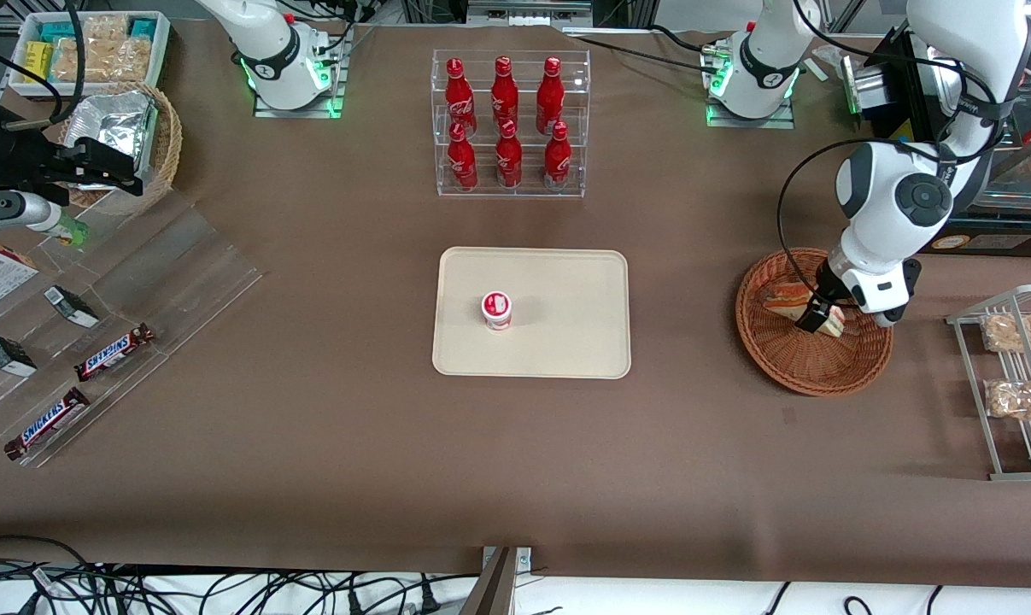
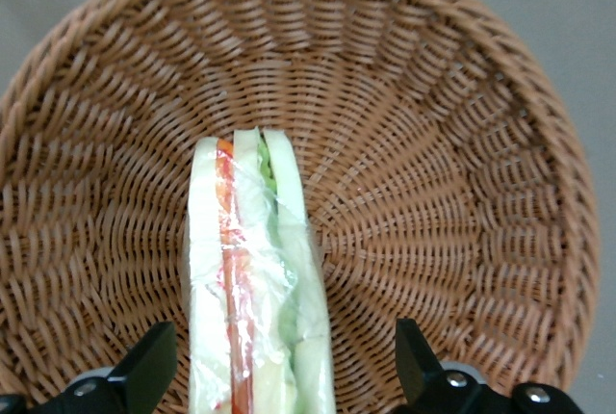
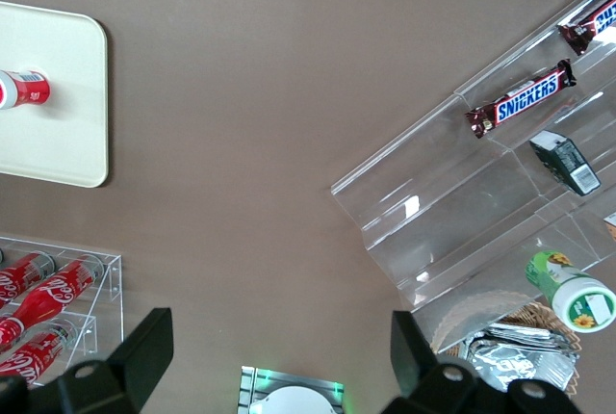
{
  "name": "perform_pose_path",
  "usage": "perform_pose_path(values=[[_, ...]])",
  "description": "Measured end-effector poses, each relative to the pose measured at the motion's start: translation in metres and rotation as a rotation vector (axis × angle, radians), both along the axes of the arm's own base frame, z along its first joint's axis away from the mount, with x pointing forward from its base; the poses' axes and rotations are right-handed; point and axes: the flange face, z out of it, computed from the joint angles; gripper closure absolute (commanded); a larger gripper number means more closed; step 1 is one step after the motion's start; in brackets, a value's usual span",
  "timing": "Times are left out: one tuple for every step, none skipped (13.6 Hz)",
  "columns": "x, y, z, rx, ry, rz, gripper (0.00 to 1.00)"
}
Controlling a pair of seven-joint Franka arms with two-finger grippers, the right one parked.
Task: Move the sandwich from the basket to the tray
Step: 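Lower the open left gripper onto the wrapped sandwich in the basket, then close the left gripper on the sandwich and lift it from the basket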
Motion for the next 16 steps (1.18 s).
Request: perform_pose_path(values=[[-0.001, 0.0, -0.005, -0.001, 0.004, 0.0, 0.53], [-0.001, 0.0, -0.008, 0.003, 0.008, -0.007, 1.0], [-0.001, -0.001, -0.01, 0.014, 0.008, -0.024, 1.0], [-0.001, -0.001, -0.011, 0.026, 0.009, -0.042, 1.0], [-0.002, -0.002, -0.011, 0.036, 0.009, -0.057, 1.0], [-0.002, -0.002, -0.011, 0.039, 0.009, -0.062, 1.0], [-0.002, -0.002, -0.011, 0.04, 0.01, -0.064, 1.0], [-0.002, -0.002, -0.011, 0.041, 0.014, -0.064, 1.0], [-0.002, -0.002, -0.009, 0.043, 0.022, -0.064, 1.0], [-0.002, -0.002, -0.005, 0.047, 0.033, -0.065, 1.0], [-0.001, -0.002, 0.002, 0.054, 0.048, -0.066, 1.0], [0.002, -0.001, 0.013, 0.065, 0.067, -0.076, 1.0], [0.008, -0.001, 0.029, 0.079, 0.087, -0.1, 1.0], [0.013, -0.002, 0.048, 0.091, 0.109, -0.127, 1.0], [0.02, -0.005, 0.067, 0.101, 0.126, -0.152, 1.0], [0.026, -0.01, 0.087, 0.11, 0.141, -0.176, 1.0]])
